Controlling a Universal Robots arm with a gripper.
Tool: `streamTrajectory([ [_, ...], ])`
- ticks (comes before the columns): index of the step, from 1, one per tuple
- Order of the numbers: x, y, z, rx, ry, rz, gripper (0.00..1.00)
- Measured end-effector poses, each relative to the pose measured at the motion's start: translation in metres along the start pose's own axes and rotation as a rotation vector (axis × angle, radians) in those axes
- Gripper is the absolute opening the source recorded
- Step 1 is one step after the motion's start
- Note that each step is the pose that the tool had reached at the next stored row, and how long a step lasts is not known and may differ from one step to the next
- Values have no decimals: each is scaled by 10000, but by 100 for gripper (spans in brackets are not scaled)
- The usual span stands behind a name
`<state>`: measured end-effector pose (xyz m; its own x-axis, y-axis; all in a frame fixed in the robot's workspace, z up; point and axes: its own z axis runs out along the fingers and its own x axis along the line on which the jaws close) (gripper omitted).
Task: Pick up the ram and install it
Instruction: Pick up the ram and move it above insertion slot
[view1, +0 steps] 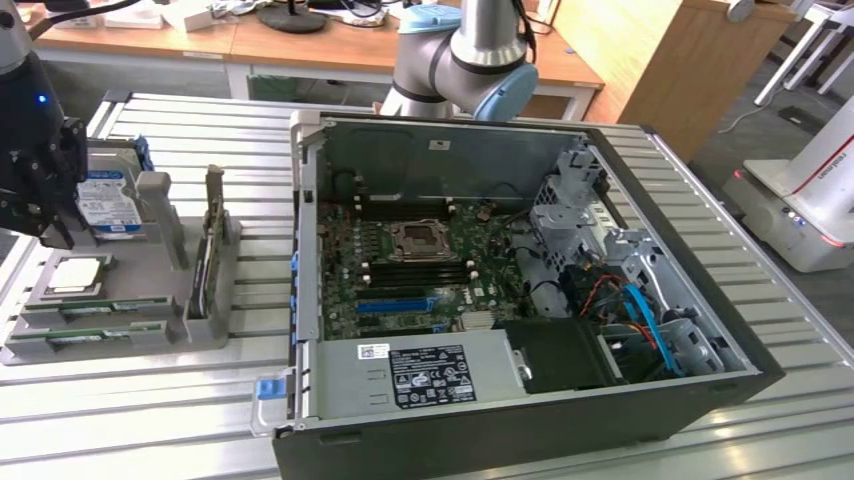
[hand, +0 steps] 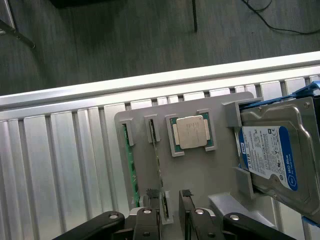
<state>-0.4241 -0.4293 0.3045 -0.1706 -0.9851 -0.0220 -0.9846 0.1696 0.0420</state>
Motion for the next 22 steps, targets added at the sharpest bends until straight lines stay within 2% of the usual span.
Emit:
streamTrajectory([
  [14, 6, -1, 1, 1, -1, -1, 30],
  [22, 108, -16, -3, 0, 0, 0, 30],
])
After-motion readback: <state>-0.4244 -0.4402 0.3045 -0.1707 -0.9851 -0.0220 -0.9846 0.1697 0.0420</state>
